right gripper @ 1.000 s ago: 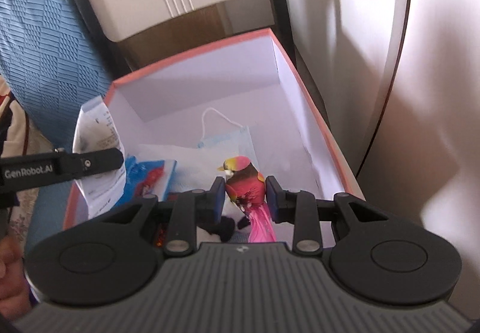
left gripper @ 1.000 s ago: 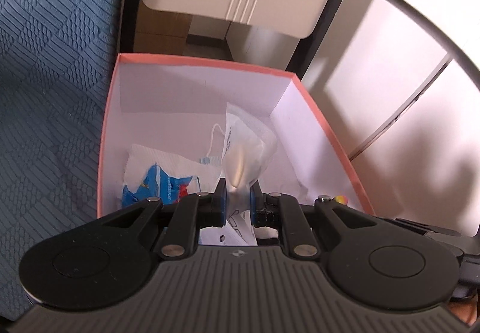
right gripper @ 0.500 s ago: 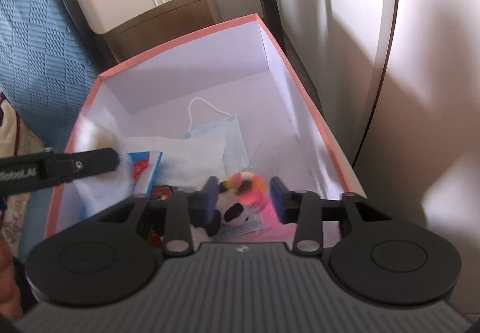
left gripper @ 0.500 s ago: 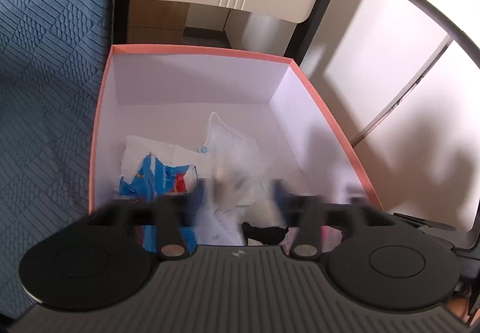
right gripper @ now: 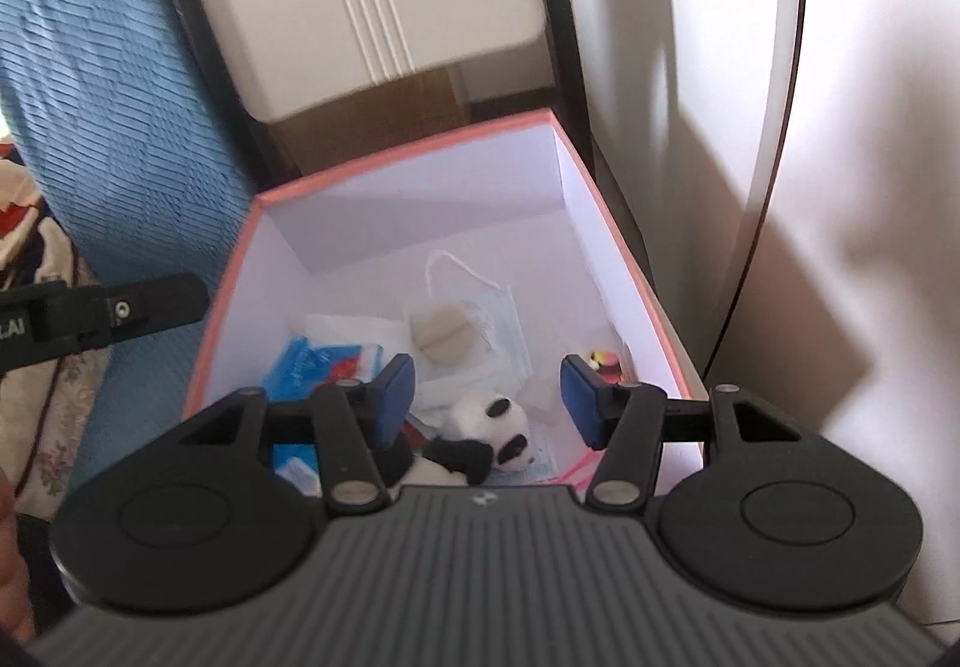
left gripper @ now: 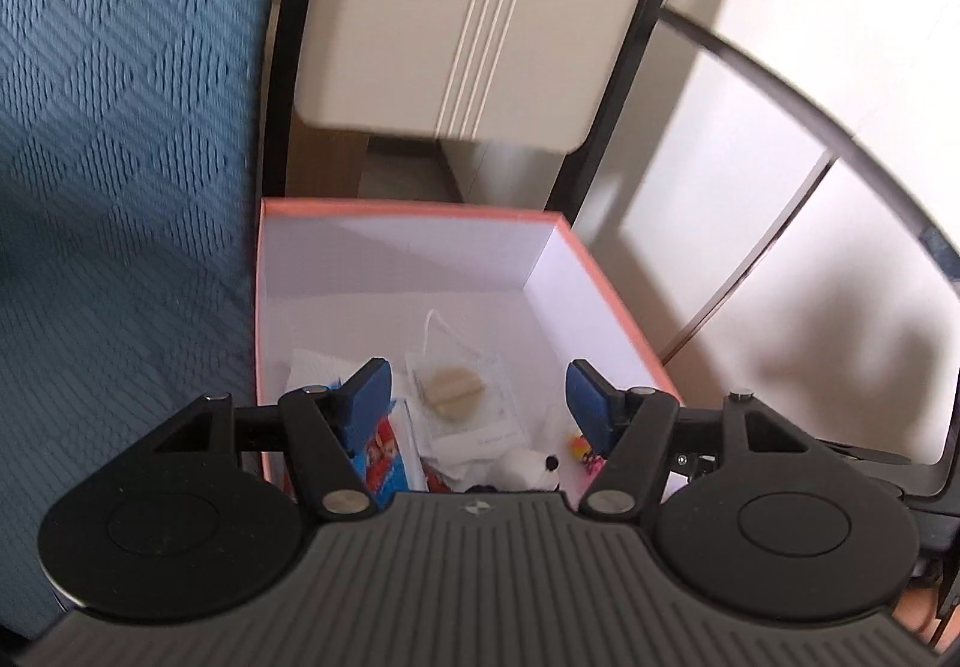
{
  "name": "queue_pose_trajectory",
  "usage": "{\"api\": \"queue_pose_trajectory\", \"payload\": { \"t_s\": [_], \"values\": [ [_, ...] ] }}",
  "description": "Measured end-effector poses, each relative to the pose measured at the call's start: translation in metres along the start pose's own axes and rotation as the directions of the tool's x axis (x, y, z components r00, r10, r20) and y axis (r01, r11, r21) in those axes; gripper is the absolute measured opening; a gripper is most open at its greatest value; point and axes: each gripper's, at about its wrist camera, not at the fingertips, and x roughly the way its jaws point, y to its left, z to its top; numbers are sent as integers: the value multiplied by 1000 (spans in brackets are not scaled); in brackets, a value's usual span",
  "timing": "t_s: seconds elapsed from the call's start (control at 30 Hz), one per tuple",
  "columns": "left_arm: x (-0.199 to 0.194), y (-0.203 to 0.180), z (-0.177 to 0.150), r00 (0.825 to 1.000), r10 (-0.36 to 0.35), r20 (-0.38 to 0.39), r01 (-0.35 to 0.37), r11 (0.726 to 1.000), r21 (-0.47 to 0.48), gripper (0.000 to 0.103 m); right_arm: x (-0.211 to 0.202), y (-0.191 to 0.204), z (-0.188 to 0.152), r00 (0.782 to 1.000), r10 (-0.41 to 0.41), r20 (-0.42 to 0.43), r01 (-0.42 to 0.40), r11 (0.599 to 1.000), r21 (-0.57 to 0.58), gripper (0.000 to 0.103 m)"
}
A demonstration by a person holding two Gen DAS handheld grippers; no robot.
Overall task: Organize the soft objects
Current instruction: 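Withdraw both open grippers up and away from the box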
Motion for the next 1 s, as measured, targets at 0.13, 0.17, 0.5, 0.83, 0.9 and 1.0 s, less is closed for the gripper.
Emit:
{"api": "queue_pose_trajectory", "payload": {
  "t_s": [0.13,0.17,0.5,0.83,0.9,1.0],
  "values": [
    [-28,-5,6,999,-5,51,3,999,39,70,-24,10,3,999,0,41,0,1000,-3,57],
    [-36,-5,6,998,-5,63,2,999,47,70,-28,12,3,999,0,48,0,1000,-4,57],
    [-102,2,9,986,-27,167,18,998,57,70,-73,46,-4,995,14,100,-8,998,-54,57],
    [-138,17,-9,980,-76,184,69,997,43,75,-100,67,-27,993,1,120,8,997,-72,57],
    [-145,21,-14,978,-59,200,51,998,46,75,-104,72,-35,994,9,112,-1,997,-73,57],
    [-152,29,-23,977,-53,206,44,998,46,75,-108,78,-47,993,7,114,3,996,-90,57]
  ]
}}
